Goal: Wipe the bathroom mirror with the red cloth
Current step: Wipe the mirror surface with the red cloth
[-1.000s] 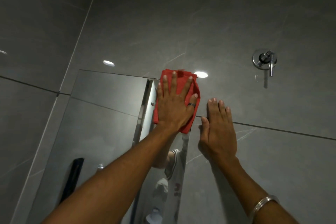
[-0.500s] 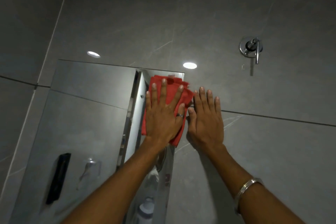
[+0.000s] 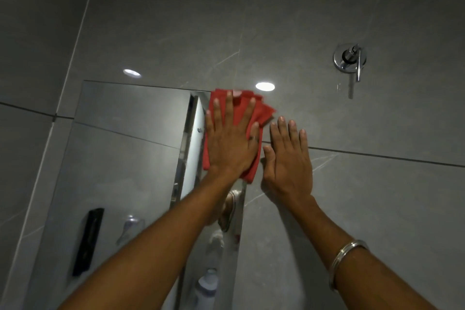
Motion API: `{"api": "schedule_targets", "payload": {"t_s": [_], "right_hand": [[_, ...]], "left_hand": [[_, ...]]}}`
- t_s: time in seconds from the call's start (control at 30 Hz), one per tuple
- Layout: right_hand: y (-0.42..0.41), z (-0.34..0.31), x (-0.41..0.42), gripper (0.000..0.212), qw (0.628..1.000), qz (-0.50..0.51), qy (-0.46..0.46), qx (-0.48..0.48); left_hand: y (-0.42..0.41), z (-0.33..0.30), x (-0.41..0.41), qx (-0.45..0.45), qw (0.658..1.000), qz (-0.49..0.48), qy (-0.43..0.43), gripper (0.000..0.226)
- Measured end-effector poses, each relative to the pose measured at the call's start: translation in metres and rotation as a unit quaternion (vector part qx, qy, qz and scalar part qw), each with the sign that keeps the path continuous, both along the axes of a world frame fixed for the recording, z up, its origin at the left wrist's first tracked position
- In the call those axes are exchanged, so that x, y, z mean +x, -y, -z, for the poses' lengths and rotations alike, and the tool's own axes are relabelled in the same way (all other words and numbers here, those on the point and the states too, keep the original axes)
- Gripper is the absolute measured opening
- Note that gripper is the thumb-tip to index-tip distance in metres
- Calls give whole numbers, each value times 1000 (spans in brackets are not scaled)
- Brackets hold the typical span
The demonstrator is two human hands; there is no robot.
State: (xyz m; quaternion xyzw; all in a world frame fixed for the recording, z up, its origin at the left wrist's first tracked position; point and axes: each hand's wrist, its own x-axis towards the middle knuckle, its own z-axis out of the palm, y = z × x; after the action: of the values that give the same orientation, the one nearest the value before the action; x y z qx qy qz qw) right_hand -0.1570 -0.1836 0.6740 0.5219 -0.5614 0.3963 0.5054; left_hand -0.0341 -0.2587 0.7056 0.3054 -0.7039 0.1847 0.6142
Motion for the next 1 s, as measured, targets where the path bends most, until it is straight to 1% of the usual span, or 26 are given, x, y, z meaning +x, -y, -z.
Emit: {"api": "schedule_targets", "payload": {"t_s": [0.1,0.17,0.3,0.4,0.53,0.63,0.73,0.87,1.0], "right_hand": [[-1,0,1,62,1000,5,3,5],[-3,0,1,62,1000,4,2,7],[-7,-2,4,62,1000,2,-2,5],[-6,-3,3,64,1000,9,-8,1],[-1,11,1,62,1000,27,-14,2],[1,40,-1,63,999,34,-7,0],[-2,91,-2,62,1000,13,4,8],[-12,170,-6,60,999,-5,38,35],[-23,235,-6,66,994,28,64,86]], "left_hand": [[-6,-51,1,-1,1000,8,-9,63],[-6,-59,1,-6,1000,4,-5,63],[-1,-36,1,-24,1000,-18,-10,64],[1,-7,0,-28,999,-30,-21,65],[0,43,0,-16,999,-24,-16,64],[-3,81,1,-23,999,-20,-17,62],[-5,131,3,-23,999,-29,-8,60],[-4,223,1,-19,999,-37,19,58],[-7,317,4,-6,998,-38,42,61]]}}
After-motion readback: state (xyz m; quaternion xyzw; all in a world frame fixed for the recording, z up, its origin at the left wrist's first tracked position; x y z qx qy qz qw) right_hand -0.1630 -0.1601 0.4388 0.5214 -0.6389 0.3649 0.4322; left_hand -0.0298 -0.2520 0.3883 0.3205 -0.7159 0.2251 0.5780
